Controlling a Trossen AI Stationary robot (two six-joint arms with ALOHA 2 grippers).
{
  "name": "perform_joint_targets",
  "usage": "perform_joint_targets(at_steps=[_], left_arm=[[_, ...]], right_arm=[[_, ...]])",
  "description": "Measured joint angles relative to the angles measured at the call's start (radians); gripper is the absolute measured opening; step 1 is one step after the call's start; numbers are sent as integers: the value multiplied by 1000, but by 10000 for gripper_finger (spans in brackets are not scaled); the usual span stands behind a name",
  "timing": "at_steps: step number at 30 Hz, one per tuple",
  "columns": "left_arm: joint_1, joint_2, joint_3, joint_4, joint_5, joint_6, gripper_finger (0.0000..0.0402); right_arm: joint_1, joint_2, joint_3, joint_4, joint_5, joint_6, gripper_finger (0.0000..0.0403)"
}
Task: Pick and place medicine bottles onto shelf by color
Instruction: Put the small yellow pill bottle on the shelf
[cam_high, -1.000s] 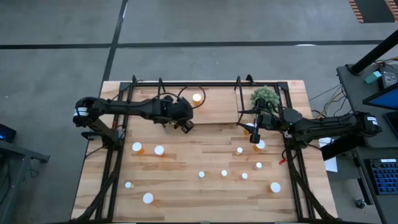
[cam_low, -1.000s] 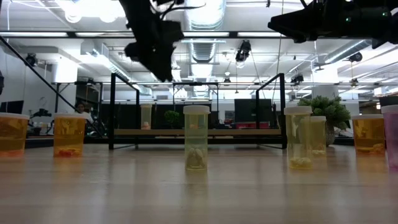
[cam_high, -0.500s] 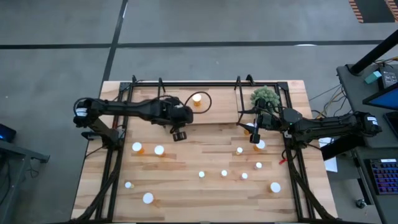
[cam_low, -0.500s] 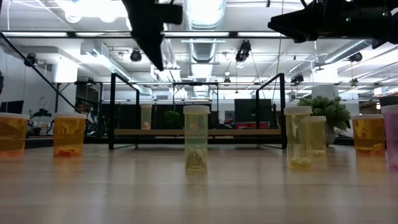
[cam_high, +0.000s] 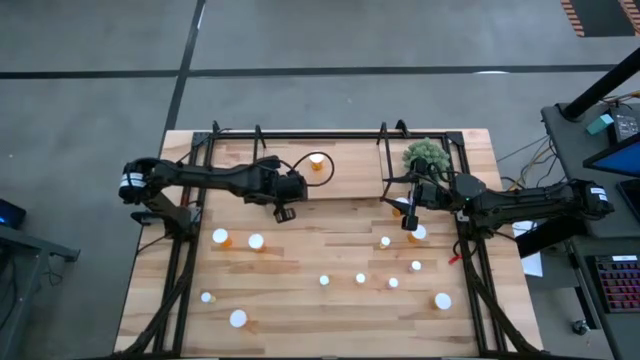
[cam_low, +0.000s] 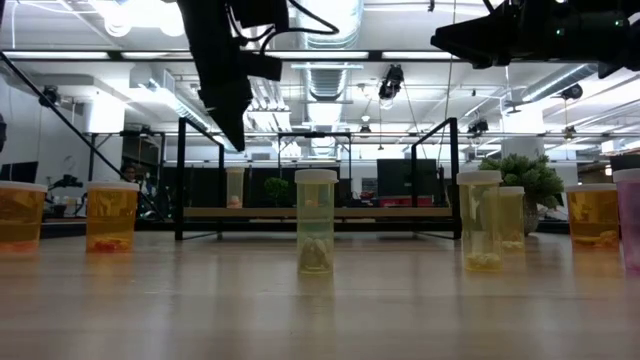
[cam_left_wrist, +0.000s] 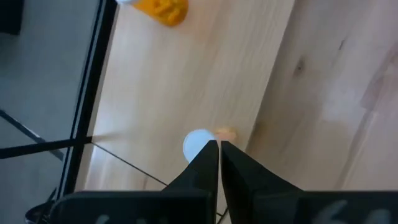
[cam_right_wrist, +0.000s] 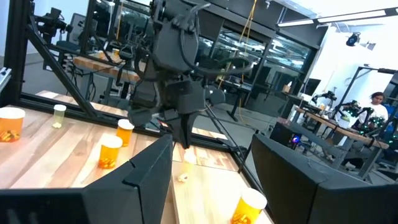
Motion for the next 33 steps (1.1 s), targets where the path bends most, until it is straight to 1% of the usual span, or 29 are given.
perform_joint_targets(at_steps=[8,33], left_arm=[[0,0,-34,61,0,1,0],[1,0,-39,61,-1,-26,0]], right_arm=[[0,0,0,0,0,0,210],[0,0,0,-3,0,-5,210]])
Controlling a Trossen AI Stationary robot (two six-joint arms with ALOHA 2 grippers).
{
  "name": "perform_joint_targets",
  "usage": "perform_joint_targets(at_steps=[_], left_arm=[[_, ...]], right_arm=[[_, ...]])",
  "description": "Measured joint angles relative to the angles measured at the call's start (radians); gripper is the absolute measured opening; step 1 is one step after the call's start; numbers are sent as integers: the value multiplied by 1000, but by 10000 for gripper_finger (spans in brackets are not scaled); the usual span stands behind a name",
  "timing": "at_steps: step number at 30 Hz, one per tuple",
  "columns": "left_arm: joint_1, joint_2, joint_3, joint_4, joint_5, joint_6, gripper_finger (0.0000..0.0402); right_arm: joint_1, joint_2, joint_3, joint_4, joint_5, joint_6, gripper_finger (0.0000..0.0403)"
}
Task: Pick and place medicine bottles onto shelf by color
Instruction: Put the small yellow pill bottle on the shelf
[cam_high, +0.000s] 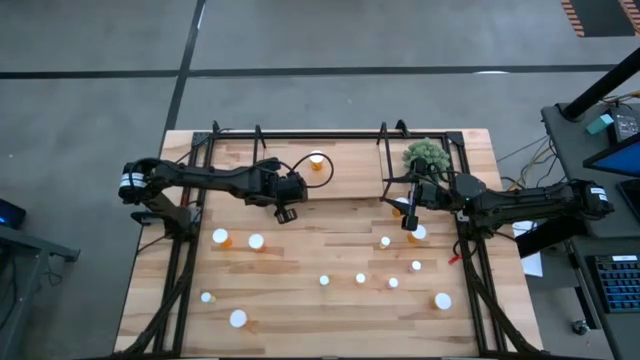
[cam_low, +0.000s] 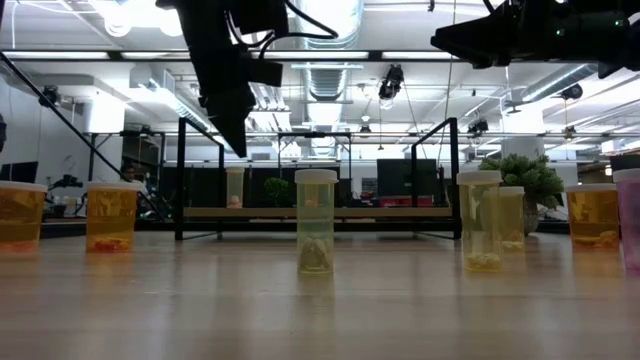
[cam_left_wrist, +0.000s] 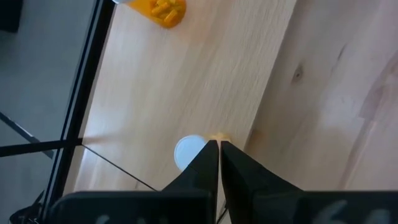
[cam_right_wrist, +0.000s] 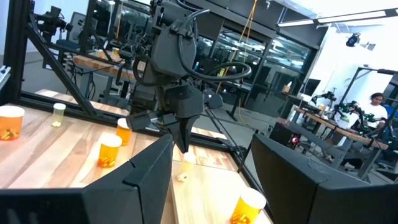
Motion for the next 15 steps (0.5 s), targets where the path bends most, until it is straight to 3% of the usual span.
perform_joint_targets(at_steps=[15], left_arm=[[0,0,-62,44,-76,-2,0]], right_arm=[[0,0,0,0,0,-2,210]])
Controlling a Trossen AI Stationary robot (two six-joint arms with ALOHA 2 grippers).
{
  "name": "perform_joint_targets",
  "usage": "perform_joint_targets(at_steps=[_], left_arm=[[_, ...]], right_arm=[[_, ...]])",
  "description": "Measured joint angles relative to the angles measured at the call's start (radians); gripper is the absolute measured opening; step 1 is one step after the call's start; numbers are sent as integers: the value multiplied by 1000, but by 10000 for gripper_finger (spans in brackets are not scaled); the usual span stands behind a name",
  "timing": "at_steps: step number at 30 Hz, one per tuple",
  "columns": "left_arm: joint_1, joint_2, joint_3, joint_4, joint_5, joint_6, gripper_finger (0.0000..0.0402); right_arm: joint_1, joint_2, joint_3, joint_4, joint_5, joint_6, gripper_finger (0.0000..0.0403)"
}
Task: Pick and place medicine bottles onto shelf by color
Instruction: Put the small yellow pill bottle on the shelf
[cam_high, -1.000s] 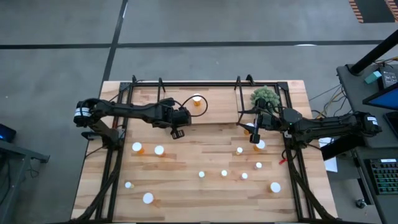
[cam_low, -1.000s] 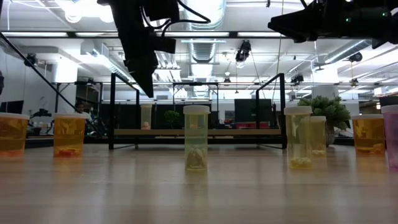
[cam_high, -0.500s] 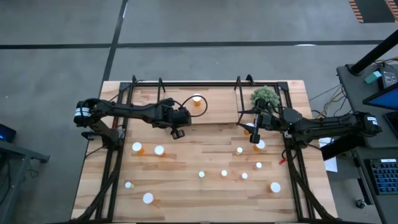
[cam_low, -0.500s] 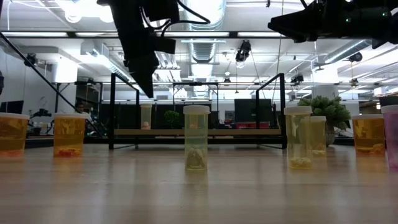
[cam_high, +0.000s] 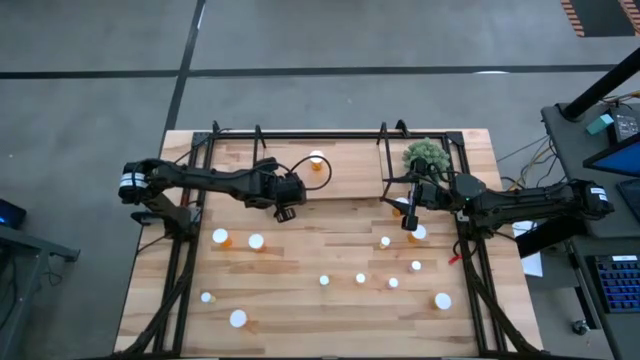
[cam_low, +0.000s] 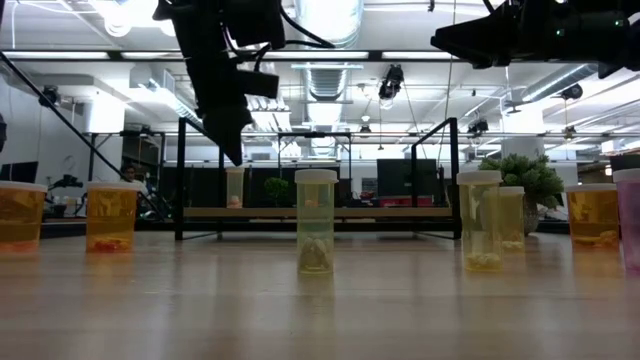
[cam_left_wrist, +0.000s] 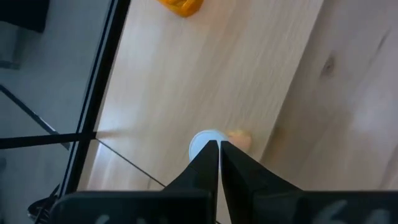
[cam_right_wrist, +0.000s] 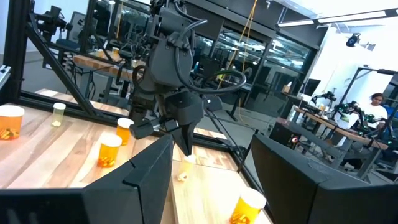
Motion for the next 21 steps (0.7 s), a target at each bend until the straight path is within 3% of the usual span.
perform_joint_targets(at_steps=[21], left_arm=[[18,0,0,-1,-32,1,0]], right_arm=[[0,0,0,0,0,-1,210]])
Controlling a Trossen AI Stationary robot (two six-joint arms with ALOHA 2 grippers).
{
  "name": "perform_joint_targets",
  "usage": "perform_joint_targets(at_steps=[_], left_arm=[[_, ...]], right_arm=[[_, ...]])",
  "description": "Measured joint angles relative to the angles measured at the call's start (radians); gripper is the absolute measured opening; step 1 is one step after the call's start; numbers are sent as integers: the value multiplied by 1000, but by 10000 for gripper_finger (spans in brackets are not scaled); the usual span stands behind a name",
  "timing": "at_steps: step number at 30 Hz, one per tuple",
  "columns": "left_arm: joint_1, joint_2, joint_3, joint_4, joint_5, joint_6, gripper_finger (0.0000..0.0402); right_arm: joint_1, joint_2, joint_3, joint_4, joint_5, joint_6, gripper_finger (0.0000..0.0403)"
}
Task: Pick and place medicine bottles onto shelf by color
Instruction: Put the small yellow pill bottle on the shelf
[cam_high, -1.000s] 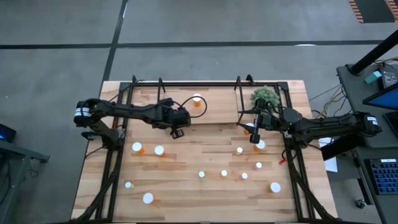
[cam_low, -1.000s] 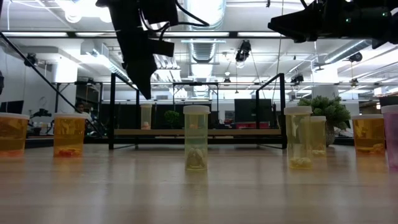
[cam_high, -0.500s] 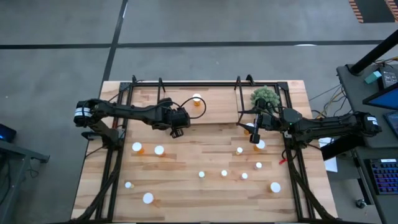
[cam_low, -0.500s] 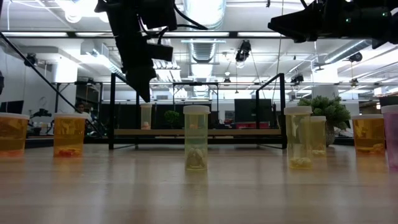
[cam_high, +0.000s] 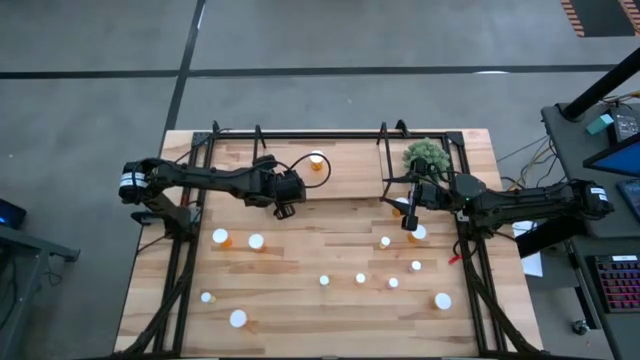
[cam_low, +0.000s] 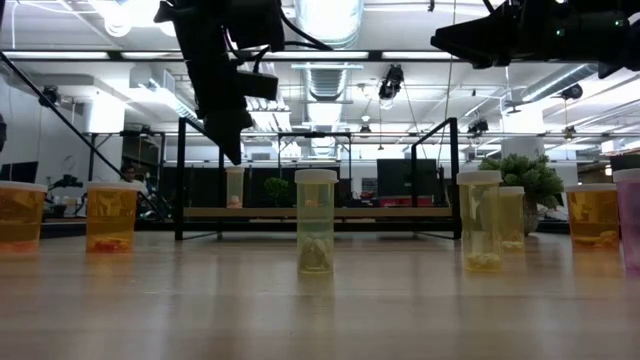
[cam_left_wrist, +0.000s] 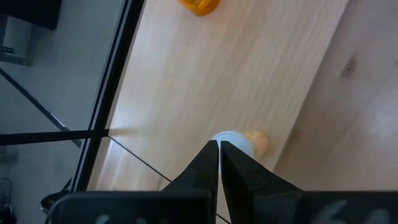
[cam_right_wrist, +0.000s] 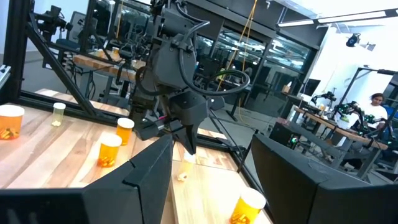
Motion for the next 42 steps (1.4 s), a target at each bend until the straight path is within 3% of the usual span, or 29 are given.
perform_joint_targets(at_steps=[42], left_arm=[[1,0,-1,26,6,-2,0]], right_arm=[[0,0,0,0,0,-8,210]])
